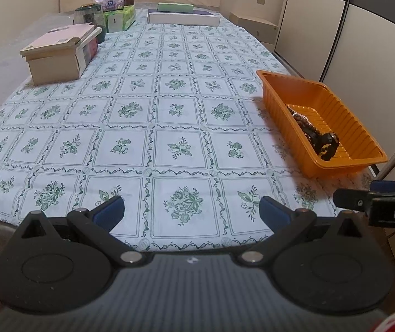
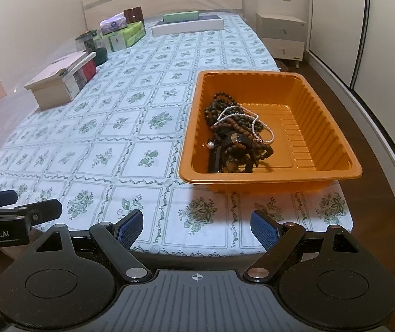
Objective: Organize jewelry
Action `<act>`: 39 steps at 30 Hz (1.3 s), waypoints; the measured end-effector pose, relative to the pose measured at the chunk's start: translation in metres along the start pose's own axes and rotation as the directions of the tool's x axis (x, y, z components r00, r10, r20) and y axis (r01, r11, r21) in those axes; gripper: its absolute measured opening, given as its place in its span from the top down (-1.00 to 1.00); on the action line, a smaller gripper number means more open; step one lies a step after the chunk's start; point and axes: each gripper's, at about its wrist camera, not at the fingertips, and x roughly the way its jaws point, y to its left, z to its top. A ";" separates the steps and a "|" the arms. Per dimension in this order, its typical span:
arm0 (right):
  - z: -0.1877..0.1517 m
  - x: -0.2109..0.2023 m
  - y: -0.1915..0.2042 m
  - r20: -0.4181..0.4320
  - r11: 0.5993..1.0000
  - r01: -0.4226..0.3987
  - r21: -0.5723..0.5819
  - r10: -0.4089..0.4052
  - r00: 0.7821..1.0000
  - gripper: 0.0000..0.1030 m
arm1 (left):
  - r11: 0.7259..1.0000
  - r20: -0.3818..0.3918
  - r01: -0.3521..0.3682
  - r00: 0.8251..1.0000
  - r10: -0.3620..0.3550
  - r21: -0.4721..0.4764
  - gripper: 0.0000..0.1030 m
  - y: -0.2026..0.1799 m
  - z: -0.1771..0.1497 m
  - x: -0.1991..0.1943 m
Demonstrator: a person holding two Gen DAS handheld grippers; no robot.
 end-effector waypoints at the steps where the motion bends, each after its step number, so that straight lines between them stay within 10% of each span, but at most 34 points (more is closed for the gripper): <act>1: 0.001 0.000 0.000 0.001 1.000 0.001 0.000 -0.001 1.000 -0.64 | 1.000 -0.001 0.000 1.000 0.000 0.000 -0.99 0.000 0.000 0.000; 39: 0.001 0.003 -0.001 -0.004 1.000 0.004 0.003 -0.004 1.000 -0.64 | 1.000 -0.006 0.008 1.000 -0.008 -0.009 -0.99 0.001 -0.001 0.004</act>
